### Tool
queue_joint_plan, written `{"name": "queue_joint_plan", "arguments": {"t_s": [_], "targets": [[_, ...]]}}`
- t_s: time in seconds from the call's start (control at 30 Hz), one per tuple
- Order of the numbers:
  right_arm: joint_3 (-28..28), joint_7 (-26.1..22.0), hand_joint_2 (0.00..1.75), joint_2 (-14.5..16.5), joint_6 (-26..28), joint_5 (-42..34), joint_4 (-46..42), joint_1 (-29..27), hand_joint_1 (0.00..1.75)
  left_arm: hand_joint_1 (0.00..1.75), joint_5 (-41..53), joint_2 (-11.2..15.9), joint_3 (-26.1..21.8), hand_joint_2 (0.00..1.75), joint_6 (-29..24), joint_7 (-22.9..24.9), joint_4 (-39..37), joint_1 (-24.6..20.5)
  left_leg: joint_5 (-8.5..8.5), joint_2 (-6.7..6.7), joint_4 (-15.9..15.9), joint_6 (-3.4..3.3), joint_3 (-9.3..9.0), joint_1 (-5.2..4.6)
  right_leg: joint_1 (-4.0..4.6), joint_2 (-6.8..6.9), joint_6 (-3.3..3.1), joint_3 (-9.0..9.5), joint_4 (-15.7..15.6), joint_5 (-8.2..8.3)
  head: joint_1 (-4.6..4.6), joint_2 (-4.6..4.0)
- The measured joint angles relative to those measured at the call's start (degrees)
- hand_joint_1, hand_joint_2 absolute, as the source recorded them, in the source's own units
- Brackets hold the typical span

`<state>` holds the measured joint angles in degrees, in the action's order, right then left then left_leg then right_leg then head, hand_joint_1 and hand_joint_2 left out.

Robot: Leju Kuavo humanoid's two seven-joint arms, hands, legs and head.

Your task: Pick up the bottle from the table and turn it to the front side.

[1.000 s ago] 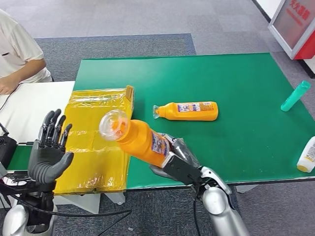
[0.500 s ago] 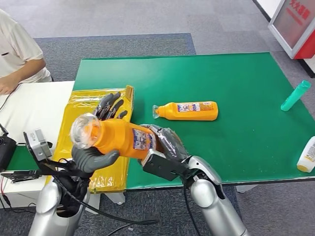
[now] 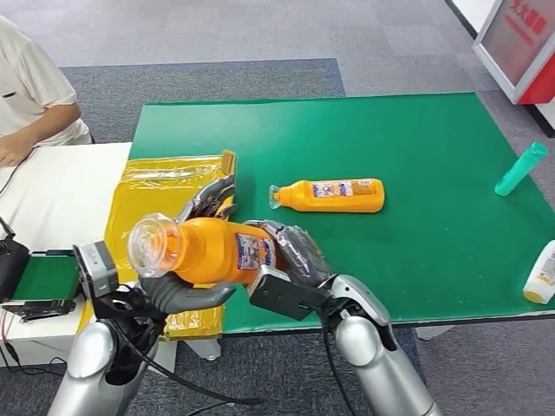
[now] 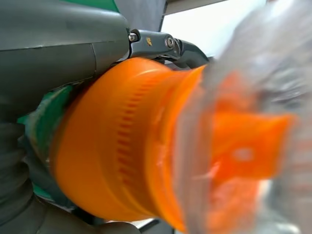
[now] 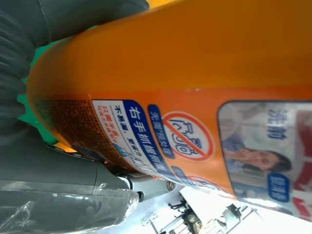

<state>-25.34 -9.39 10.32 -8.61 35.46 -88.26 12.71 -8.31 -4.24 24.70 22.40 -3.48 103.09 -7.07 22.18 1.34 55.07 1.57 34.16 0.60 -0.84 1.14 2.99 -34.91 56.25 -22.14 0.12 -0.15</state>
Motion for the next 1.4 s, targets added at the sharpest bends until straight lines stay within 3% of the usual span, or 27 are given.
{"name": "queue_joint_plan", "arguments": {"t_s": [0.43, 0.57, 1.07, 1.2, 1.4], "targets": [[0.1, 1.0, 1.75, -1.2, 0.1, 0.7, -3.0, -0.4, 1.75, 0.00, 12.5, 1.6, 1.2, 1.75, -1.5, -1.7, 0.0, 0.5, 0.01, 0.00, 0.0, -0.01, 0.02, 0.00, 0.00, 0.01, 0.00, 0.00, 0.0, 0.00, 0.01, 0.00], [0.2, 1.2, 1.75, -1.5, 0.1, 0.8, -3.8, -0.5, 1.75, 1.74, 12.7, 1.6, 1.4, 1.75, -1.5, -1.9, 0.1, 0.7, 0.00, 0.00, 0.0, -0.01, 0.03, 0.00, 0.00, 0.00, 0.00, 0.00, 0.0, 0.00, 0.01, 0.00], [0.3, 1.5, 1.75, -1.7, -0.1, -0.3, -5.4, -1.7, 1.75, 1.75, 13.3, 1.6, 1.3, 1.75, -1.8, -2.7, 0.8, 0.9, 0.00, 0.00, 0.0, -0.01, 0.04, 0.00, 0.00, 0.01, 0.00, 0.00, 0.0, 0.00, 0.01, 0.00], [0.4, 2.4, 1.75, -1.7, -0.7, -2.2, -5.9, -1.8, 0.00, 1.75, 14.4, 1.5, 1.3, 1.75, -2.7, -2.9, 1.2, 1.1, 0.00, 0.00, 0.0, -0.01, 0.03, 0.00, 0.00, 0.01, 0.00, 0.00, 0.0, 0.00, 0.01, 0.00], [2.1, 3.6, 1.75, -1.7, -1.3, -7.2, -5.9, -1.8, 0.00, 1.75, 21.3, 0.6, 1.2, 1.75, -6.3, -2.8, 2.3, 2.2, 0.00, 0.00, 0.0, -0.01, 0.03, 0.00, 0.00, 0.01, 0.01, 0.00, 0.0, 0.00, 0.01, 0.00]]}}
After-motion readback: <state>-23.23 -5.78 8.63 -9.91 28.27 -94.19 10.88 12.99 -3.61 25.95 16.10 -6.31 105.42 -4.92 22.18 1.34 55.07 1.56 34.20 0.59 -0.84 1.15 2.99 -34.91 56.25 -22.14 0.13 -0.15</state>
